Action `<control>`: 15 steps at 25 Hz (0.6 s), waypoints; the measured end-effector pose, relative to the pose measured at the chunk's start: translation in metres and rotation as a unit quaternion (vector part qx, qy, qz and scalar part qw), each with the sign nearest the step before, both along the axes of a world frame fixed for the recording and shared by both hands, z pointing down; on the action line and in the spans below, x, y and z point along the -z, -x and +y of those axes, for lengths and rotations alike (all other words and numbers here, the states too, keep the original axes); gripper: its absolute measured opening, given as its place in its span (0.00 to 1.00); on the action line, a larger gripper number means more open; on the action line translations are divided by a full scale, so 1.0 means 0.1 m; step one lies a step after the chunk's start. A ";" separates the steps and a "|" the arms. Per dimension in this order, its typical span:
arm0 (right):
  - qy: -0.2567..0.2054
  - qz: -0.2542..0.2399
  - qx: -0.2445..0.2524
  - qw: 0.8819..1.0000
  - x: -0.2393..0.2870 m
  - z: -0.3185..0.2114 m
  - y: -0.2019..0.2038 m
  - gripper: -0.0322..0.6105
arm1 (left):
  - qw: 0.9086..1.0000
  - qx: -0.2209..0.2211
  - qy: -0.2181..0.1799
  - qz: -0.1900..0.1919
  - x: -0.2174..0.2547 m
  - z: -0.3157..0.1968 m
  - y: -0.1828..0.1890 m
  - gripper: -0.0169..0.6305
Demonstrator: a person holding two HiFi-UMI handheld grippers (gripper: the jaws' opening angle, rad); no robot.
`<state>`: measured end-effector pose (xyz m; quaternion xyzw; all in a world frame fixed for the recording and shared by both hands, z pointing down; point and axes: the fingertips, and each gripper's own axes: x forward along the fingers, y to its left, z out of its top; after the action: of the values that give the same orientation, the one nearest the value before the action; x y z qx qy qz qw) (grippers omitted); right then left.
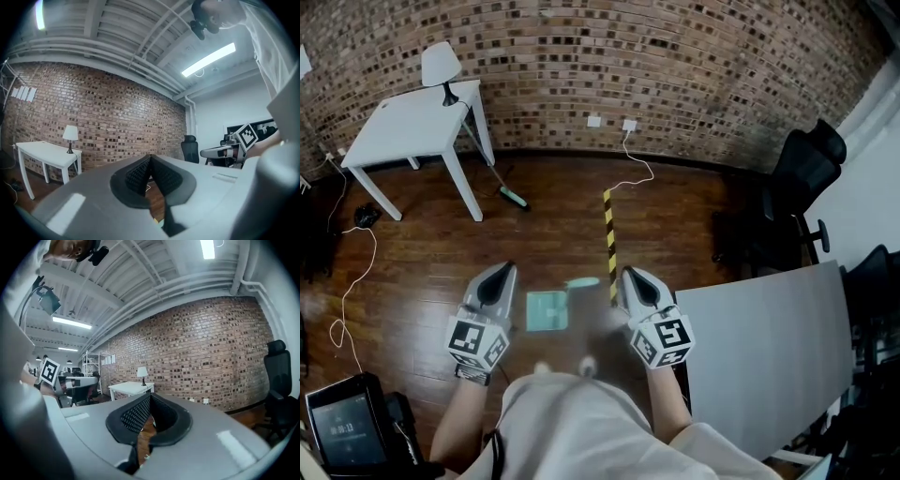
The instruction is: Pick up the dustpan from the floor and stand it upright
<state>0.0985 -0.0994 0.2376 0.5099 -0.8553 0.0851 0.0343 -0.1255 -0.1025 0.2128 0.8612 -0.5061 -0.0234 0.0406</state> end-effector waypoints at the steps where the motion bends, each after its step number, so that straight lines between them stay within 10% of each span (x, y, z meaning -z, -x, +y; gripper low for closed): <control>1: 0.004 -0.004 -0.001 1.000 -0.01 0.00 0.00 0.07 | 1.000 0.001 0.001 0.003 0.00 0.01 0.01 0.03; 15: 0.004 -0.032 -0.011 0.999 0.16 0.28 0.16 0.07 | 1.000 -0.016 0.020 0.016 0.04 0.31 0.27 0.03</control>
<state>0.0821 -0.0717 0.2221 0.5162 -0.8500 0.1051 0.0074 -0.1528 -0.0716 0.2089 0.8679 -0.4916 -0.0267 0.0662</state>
